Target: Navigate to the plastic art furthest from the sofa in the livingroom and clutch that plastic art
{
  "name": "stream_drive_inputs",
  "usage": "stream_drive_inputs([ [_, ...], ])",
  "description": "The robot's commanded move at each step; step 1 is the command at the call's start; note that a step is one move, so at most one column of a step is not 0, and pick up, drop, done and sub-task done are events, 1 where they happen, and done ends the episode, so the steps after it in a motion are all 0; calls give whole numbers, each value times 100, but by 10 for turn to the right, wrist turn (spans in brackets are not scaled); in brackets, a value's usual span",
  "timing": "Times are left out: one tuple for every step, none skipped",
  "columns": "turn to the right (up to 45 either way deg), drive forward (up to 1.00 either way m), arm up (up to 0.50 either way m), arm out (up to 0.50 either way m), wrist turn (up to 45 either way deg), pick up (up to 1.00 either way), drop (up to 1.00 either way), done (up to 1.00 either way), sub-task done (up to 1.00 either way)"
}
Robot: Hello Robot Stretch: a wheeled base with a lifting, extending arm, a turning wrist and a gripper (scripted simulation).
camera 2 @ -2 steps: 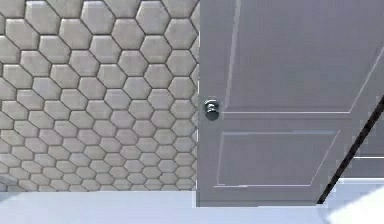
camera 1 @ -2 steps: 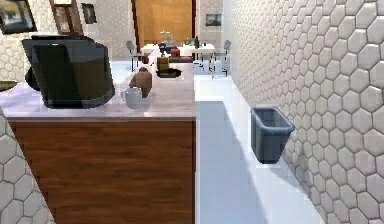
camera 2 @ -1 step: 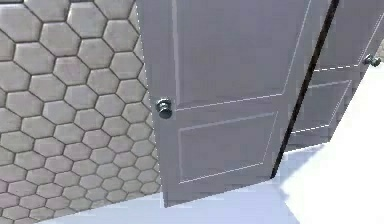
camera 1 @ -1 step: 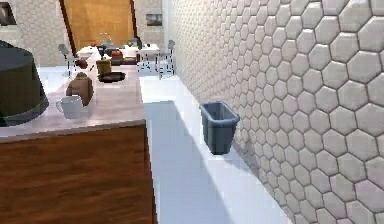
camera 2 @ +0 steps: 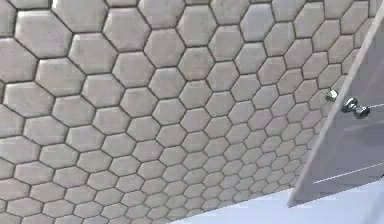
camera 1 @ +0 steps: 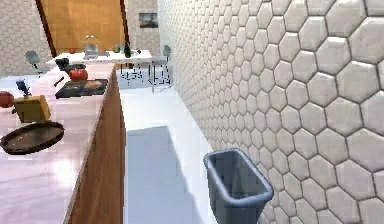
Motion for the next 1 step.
stream_drive_inputs([
  [-120, 0, 0, 0, 0, 0, 0, 0, 0],
])
